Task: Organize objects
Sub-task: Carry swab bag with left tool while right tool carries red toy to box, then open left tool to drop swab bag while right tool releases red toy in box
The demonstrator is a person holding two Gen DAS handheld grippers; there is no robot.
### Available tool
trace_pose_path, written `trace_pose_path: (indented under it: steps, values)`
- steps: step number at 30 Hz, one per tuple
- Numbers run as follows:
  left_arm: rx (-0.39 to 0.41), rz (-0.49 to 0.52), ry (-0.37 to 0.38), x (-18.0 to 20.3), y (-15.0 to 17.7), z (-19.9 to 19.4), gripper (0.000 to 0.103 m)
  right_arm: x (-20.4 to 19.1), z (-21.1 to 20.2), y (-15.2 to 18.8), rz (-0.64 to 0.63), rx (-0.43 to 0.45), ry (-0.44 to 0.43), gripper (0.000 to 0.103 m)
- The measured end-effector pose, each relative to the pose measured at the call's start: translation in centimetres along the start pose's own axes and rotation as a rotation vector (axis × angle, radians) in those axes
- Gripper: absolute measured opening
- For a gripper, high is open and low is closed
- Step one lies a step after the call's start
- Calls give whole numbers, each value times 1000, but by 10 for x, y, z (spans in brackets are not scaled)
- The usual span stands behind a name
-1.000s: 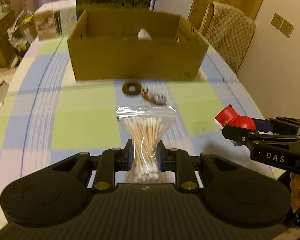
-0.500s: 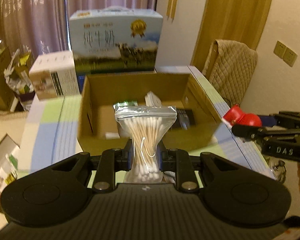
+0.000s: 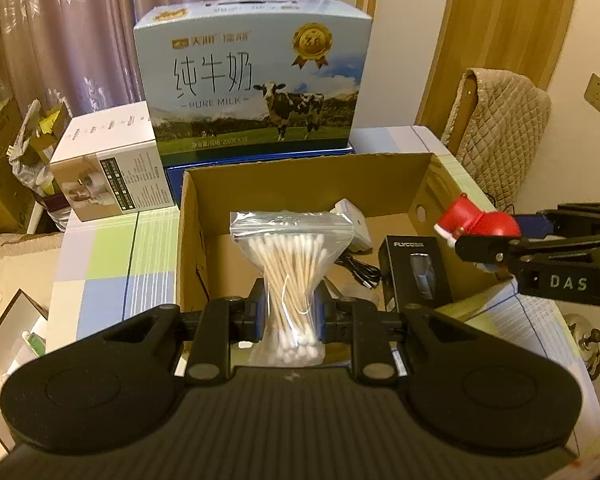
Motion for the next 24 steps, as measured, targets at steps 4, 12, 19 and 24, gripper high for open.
trace_pose_path:
  steps: [4,12,19,24]
  values:
    - [-2,0,-1,-6,-3,11,19,-1,11,0,1,-7,4,44]
    - [14,-1,-28,-22,-8,28,21,-4,23,-1,-4,-10,9,44]
    - [26,-33,-41,-33,-5,29,43,-4,30,2,0,-21,10,44]
    - [26,-26,-42,-35,-1,25,43,-5,37,2,9,-37,2,44]
Point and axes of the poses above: each gripper's, at about its wrist camera, not at the fingertips, and z roughly the way its jaws point, x to its right, y to its underside, the point moved 7 cm from there along z, roughly the way its jaws point, and after that the axes turned 15 degrees about y, right-handed, at the moved point
